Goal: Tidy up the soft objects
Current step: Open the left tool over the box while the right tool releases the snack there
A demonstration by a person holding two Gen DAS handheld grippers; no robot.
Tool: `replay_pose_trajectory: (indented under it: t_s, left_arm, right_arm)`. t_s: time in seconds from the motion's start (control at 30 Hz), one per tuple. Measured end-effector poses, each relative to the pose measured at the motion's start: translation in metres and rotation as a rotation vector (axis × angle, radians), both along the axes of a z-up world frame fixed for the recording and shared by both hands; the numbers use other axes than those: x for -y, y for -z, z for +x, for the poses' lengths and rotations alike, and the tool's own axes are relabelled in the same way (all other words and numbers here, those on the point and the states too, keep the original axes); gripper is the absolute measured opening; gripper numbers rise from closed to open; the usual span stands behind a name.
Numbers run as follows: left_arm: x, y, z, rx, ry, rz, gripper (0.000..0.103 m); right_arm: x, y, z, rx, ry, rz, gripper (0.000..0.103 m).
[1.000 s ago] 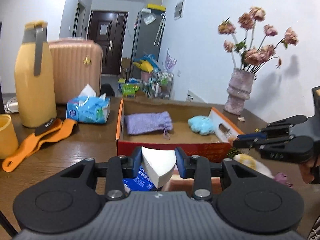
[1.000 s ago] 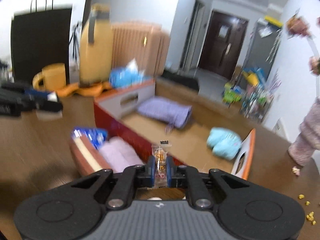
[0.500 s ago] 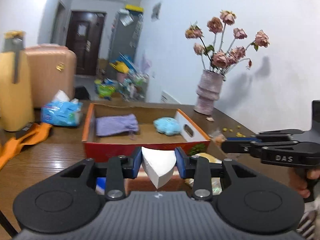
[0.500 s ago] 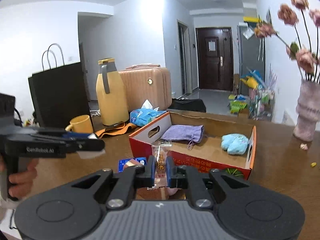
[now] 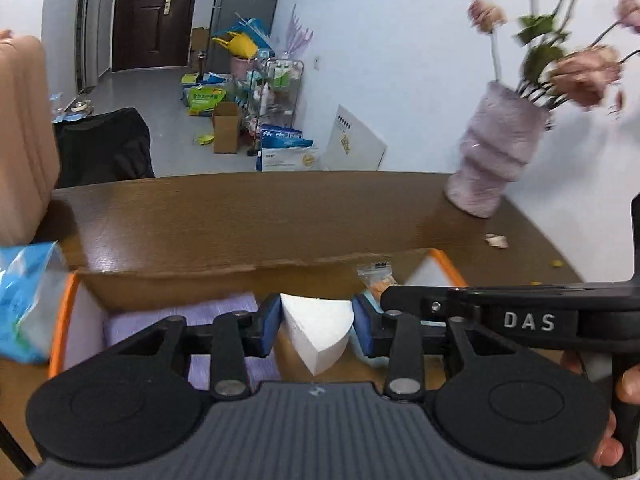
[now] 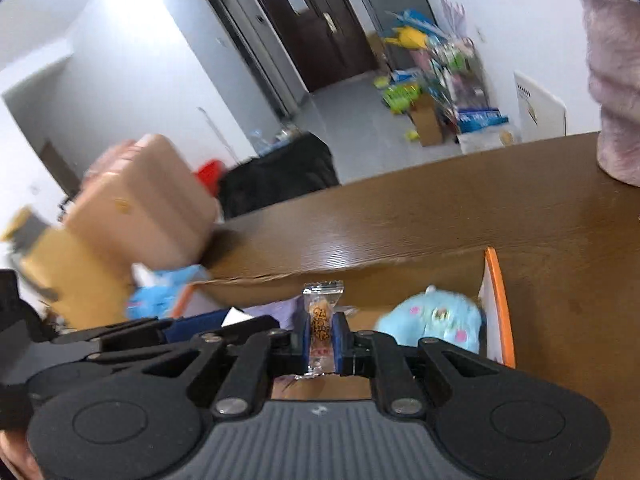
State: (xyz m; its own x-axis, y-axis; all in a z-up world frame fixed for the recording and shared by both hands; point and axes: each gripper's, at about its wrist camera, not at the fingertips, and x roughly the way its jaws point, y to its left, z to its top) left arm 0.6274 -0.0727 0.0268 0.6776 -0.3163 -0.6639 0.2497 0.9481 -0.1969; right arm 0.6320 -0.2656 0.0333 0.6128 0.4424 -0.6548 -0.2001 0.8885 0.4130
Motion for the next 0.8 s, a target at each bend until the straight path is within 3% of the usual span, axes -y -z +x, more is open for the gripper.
replay_pose_trajectory:
  t_s: [0.17,0.3,0.43,0.53,0.67,0.8]
  left_arm:
    - [-0.011,0.021,0.025,-0.045,-0.021,-0.031,0.061]
    - [-0.023,0.021,0.020,-0.016,-0.036,-0.001,0.067]
    - [-0.037,0.009,0.004,0.002,-0.066,0.015,0.070]
    - [-0.048,-0.013,-0.018,0.059,-0.080,0.051,0.072]
    - [-0.065,-0.047,-0.059,0.148,-0.112,0.107,0.075]
    - [-0.080,-0.075,-0.112,0.231,-0.162,0.147,0.076]
  right_arm:
    - [-0.004,0.033,0.032,-0.041,0.032,-0.005,0.017]
    - [-0.003,0.037,0.035,-0.029,0.038,0.008,0.023]
    - [0.001,0.017,0.019,0.006,0.036,0.004,0.029]
    - [0.005,-0.007,0.003,0.046,0.023,-0.021,0.033]
    - [0.016,-0.046,-0.041,0.124,0.017,-0.062,0.038]
    - [0.029,-0.076,-0.096,0.211,0.014,-0.082,0.051]
